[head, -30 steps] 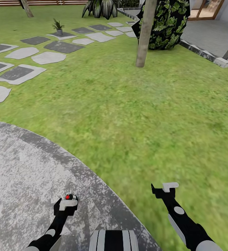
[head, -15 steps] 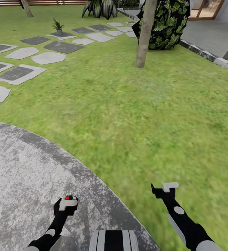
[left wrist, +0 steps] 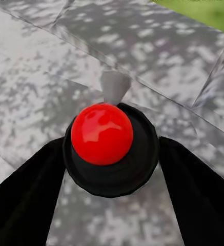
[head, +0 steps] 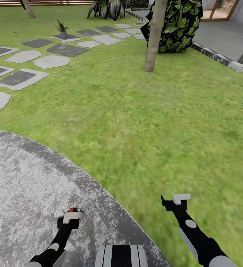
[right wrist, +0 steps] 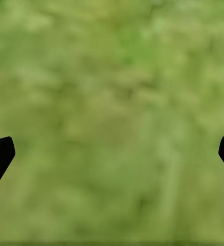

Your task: Pick up the pesticide atomizer in the garden and spray insectifuge to fully cover both potted plants in the garden.

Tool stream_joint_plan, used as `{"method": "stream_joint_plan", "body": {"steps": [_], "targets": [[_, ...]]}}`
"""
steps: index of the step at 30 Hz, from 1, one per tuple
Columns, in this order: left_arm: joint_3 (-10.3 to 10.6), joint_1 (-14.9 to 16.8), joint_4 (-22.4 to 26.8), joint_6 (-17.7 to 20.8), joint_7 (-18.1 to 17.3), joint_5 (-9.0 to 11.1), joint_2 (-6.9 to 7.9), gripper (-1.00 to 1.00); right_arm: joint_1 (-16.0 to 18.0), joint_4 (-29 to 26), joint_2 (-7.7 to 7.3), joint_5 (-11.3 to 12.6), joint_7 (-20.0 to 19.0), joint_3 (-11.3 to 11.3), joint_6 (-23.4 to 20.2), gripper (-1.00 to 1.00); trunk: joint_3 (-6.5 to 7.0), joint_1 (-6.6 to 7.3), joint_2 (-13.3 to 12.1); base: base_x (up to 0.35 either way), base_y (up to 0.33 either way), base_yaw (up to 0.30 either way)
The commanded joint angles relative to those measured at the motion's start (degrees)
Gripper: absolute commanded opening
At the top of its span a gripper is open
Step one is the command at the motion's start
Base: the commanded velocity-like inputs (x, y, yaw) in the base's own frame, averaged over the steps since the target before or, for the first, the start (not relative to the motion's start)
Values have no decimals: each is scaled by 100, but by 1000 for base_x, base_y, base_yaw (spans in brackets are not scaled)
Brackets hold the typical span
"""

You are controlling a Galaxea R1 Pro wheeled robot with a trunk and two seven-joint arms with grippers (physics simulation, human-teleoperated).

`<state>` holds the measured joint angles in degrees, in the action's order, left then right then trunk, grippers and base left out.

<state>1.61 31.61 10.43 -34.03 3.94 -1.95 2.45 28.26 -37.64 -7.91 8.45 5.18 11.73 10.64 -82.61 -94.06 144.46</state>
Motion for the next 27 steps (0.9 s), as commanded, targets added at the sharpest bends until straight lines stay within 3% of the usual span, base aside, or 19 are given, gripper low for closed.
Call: {"method": "stream_joint_plan", "body": {"steps": [1,22,27], "targets": [[14,3,-2,-16,46,-24,1,-100,4,2,-9,60,45,48,24,100,-3,1,1,0,0,0],[6,3,38,-25,46,10,1,-100,4,-3,-9,60,45,48,22,100,-3,1,1,0,0,0],[6,3,35,-16,46,17,1,-100,4,2,-9,60,45,48,22,100,108,14,-5,0,0,0]]}}
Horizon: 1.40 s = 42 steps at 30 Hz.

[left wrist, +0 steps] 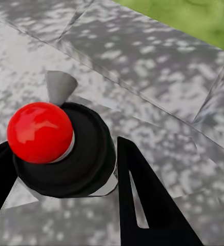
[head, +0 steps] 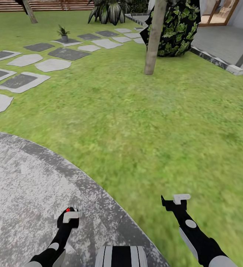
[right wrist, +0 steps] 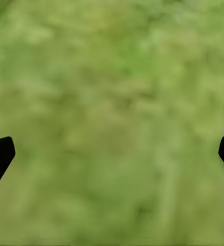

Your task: Pick up the pesticide atomizer in the garden and spray insectifuge to fully cover both potted plants in the garden.

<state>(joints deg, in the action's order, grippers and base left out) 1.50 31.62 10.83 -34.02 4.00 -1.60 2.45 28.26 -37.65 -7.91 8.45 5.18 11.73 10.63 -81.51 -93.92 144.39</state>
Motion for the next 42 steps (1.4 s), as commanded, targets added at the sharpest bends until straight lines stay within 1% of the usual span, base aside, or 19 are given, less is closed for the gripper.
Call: {"method": "stream_joint_plan", "body": {"steps": [1,12,13,15,16,18,19,21,22,24,25,27,28,29,30,31,34,37,42], "targets": [[17,2,-7,-17,39,-19,1,-100,4,3,-9,60,45,48,21,100,20,3,0,0,0,0],[4,2,-12,-19,53,-14,1,-100,4,-6,-9,64,70,53,38,100,263,32,-15,0,0,0],[9,-13,132,-5,97,-56,-8,-100,4,-4,-69,59,95,24,51,100,294,34,-16,0,0,-74],[-9,-129,136,-2,105,-54,1,-100,1,55,-80,54,87,23,47,100,355,39,-19,0,0,-80],[-23,-503,178,-12,198,-33,8,-100,-11,525,-80,50,81,42,153,100,386,42,-20,0,0,-86],[-25,-691,189,-20,287,-24,9,-100,-18,940,-81,51,77,46,422,100,448,47,-23,0,0,-87],[-27,-771,190,-22,331,-21,7,-100,-21,1218,-80,53,78,47,612,100,479,50,-24,0,0,-87],[-32,-897,191,-26,396,-13,3,-100,-25,1902,-70,57,77,48,1129,100,541,55,-27,0,0,-87],[-33,-925,189,-29,405,-12,3,-100,-26,2086,-69,58,76,48,1284,100,572,57,-28,0,0,-87],[-34,-1024,164,-109,433,-7,2,-100,-28,2796,-50,59,71,48,1950,100,635,63,-31,0,0,-87],[-35,-1049,155,-143,439,-5,1,-100,-29,2956,-47,59,70,48,2112,100,666,65,-32,0,0,-87],[-35,-1169,135,-287,480,27,1,-100,-32,3352,-53,57,65,46,2645,100,728,70,-35,0,0,-87],[-35,-1238,130,-339,505,76,1,-100,-50,3447,-59,58,64,44,2810,100,759,73,-36,0,0,-87],[-35,-1271,128,-357,518,108,1,-100,-71,3480,-62,58,64,43,2868,100,790,75,-38,0,0,-87],[-35,-1329,126,-385,535,185,1,-100,-125,3526,-63,61,66,45,2953,100,821,78,-39,0,0,-86],[-35,-1375,122,-404,543,270,1,-100,-172,3555,-59,64,68,46,3007,100,852,81,-40,0,0,-83],[-35,-1438,113,-427,553,432,1,-100,-231,3589,-28,67,74,48,3073,100,945,88,-44,0,0,-79],[-34,-1485,112,-435,553,494,-4,-100,-250,3601,-17,68,78,46,3096,100,1039,96,-48,0,0,-79],[-27,-1514,106,-438,550,494,-7,-100,-258,3605,-14,79,90,41,3108,100,1194,109,-55,0,0,-82]]}}
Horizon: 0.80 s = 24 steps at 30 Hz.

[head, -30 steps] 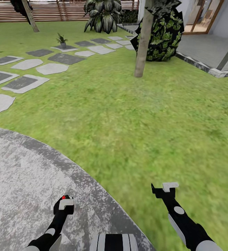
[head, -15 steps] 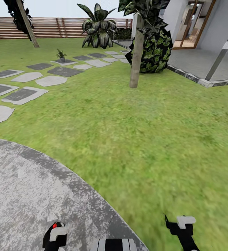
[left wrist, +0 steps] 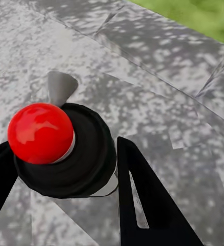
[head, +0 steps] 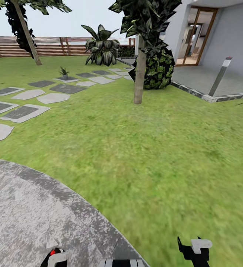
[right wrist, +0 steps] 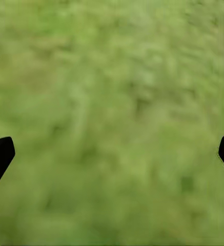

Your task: Pick up the pesticide atomizer in the garden and spray insectifuge to fully cover both potted plants in the garden.

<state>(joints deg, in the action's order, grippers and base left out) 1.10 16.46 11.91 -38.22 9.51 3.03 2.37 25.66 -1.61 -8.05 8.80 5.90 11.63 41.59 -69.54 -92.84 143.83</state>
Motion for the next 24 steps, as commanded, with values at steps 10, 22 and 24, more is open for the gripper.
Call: {"method": "stream_joint_plan", "body": {"steps": [10,22,24], "targets": [[22,-11,-70,-27,-3,21,-8,-100,1,3,5,27,-18,58,16,100,306,27,-12,0,0,-129],[22,-11,-75,-28,-4,17,-9,-100,1,3,37,20,-12,66,16,100,647,55,-27,0,0,-68],[22,-11,-73,-28,-4,17,-9,-100,1,3,39,22,-11,67,16,100,656,55,-27,0,0,129]]}}
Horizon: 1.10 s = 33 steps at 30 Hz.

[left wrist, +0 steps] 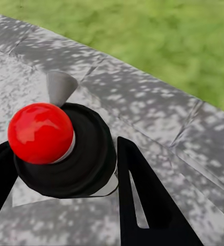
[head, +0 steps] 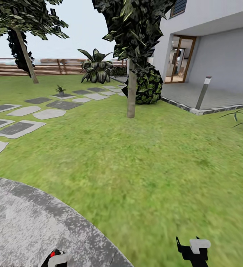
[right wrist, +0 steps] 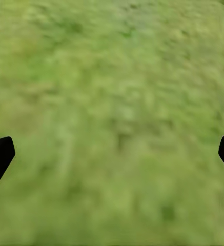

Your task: Pick up the pesticide atomizer in the garden and spray insectifuge to fully cover both potted plants in the garden.

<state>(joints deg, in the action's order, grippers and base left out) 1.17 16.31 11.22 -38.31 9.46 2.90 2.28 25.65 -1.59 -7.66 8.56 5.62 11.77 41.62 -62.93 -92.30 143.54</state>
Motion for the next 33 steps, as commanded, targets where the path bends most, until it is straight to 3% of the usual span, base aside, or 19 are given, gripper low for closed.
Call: {"method": "stream_joint_plan", "body": {"steps": [1,8,24,33], "targets": [[18,3,-5,-18,1,27,1,-100,1,1,0,48,17,50,11,100,-2,1,2,0,0,74],[20,3,-6,-18,2,18,1,-100,1,1,2,56,16,53,11,100,2,1,2,0,0,66],[23,3,2,-9,-38,56,1,-100,1,1,36,49,23,50,10,100,78,1,2,1,0,234],[33,3,3,-12,-68,92,1,-100,1,9,81,41,27,51,11,100,126,1,2,258,36,233]]}}
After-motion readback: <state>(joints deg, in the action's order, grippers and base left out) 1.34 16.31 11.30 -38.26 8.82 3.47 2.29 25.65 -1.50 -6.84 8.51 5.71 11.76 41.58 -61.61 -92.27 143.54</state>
